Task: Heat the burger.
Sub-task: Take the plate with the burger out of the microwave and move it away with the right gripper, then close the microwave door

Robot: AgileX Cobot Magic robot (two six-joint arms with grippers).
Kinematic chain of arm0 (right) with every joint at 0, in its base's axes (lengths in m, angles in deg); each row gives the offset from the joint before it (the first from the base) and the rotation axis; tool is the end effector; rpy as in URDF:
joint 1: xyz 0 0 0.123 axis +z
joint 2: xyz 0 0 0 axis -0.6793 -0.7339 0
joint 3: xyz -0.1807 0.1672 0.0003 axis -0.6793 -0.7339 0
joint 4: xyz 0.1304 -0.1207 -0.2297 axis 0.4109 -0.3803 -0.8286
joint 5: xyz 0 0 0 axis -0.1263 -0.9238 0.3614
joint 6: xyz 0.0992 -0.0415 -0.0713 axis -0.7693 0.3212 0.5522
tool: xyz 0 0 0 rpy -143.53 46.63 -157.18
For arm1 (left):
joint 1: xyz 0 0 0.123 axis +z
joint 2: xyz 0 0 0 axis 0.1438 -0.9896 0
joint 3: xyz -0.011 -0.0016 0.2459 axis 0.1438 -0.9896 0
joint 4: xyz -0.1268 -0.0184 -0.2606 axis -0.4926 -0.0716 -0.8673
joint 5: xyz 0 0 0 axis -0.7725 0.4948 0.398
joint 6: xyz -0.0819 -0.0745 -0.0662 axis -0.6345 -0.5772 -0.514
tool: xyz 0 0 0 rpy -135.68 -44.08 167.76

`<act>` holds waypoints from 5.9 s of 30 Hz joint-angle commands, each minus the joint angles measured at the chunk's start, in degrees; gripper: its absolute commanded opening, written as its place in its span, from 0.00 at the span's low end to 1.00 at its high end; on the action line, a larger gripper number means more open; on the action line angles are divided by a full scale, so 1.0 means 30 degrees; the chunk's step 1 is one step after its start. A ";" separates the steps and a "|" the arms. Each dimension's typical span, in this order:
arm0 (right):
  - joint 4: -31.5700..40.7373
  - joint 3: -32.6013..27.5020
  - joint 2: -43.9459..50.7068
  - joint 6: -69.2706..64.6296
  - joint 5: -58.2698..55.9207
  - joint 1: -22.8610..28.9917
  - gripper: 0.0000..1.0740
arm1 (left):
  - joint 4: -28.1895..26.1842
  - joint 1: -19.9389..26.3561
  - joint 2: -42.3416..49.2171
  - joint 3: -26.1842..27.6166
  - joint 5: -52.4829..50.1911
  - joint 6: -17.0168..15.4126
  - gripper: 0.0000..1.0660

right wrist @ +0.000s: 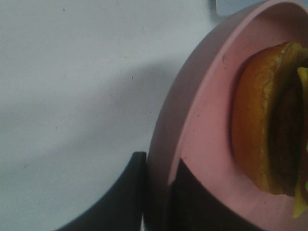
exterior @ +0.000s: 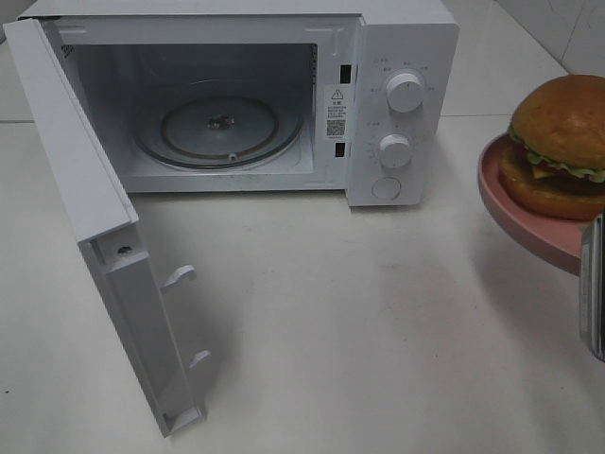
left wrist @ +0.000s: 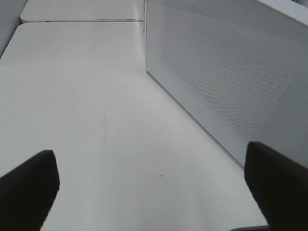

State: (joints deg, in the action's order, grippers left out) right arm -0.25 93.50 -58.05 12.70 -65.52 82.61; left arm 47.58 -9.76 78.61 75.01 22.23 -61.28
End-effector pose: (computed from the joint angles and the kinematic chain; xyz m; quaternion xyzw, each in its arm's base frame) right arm 0.2028 0.1002 0.1549 -0.6041 0.7041 -0.2249 0.2977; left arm 0.1033 -0.0132 0.2823 0.0282 0.8437 -0.0448 0.5343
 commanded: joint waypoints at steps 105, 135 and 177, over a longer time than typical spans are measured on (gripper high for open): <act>0.6417 1.0848 -1.4439 -1.2510 -0.3056 -0.6971 0.77 | -0.0095 0.0095 0.0458 -0.0019 -0.0076 -0.0019 0.94; 1.1211 0.8976 -0.2712 -0.7143 -0.8136 -0.6971 0.74 | -0.0095 0.0095 0.0458 -0.0019 -0.0076 -0.0019 0.94; 1.2490 0.1795 1.6960 -0.5863 -0.6646 -1.2147 0.71 | -0.0095 0.0095 0.0458 -0.0019 -0.0076 -0.0019 0.94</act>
State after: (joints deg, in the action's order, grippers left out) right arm 37.05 99.11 -8.71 -5.35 -85.74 46.63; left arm 47.58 -9.76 78.61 75.01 22.23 -61.28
